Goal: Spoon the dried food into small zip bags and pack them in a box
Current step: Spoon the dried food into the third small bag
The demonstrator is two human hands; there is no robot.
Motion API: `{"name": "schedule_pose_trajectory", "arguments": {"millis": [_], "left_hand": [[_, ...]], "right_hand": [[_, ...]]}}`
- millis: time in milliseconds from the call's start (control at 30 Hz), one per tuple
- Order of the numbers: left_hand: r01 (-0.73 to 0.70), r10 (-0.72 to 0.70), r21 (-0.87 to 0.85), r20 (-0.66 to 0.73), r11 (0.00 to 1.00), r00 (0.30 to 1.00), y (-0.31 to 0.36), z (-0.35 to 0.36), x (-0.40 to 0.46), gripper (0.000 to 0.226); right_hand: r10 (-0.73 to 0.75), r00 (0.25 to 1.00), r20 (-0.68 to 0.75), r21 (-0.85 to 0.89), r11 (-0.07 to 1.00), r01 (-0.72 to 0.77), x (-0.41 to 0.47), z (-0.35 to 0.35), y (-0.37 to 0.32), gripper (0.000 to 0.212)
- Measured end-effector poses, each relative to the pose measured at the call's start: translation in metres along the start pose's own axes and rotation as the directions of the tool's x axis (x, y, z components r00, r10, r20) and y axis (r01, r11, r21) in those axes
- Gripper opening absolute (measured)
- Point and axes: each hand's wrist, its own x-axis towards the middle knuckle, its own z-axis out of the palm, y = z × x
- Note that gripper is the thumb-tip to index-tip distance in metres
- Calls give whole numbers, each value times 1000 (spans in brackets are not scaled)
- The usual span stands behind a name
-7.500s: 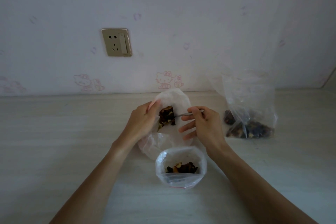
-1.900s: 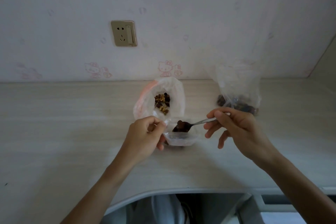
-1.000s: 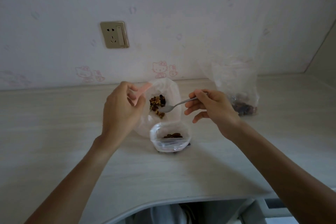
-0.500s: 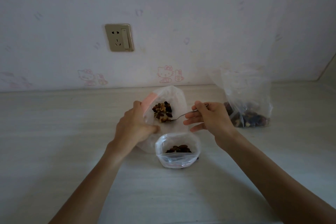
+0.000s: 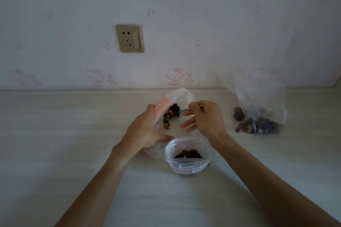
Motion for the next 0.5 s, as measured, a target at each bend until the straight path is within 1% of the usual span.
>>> {"name": "schedule_pose_trajectory", "arguments": {"millis": [67,100,200,233,267,300,367,433,500], "left_hand": [[-6,6,-55,-6,998,1000,-3,2,-1,102],[-13,10,-89,-37,996,999,-4,3,-1,91],[-44,-8,-233,-216,971,976,-7,7,2,38],[-55,-24,-296,-257,954,966,-7,6,4,24],[-66,-39,-356,-278,932,960,-6,6,4,14],[-78,-45,-404,-285,911,957,-5,5,5,10],[-117,-25,-458,-292,881,956,-3,6,5,9],[-161,10,-470,-307,868,952,-1,8,4,11],[-174,11,-465,-332,868,943,-2,10,5,12]], "right_hand": [[17,1000,16,-11,1000,-17,1,1,0,22],[30,999,19,-3,1000,-30,2,0,1,21],[60,998,25,52,997,-62,1,-4,5,19],[66,997,26,70,995,-68,0,-5,6,19],[72,997,26,91,993,-74,-1,-6,7,18],[79,997,27,117,990,-82,-2,-7,8,18],[96,995,30,169,981,-99,-3,-9,9,18],[99,995,32,189,977,-103,-3,-12,9,18],[87,996,32,186,978,-92,-3,-15,9,19]]}}
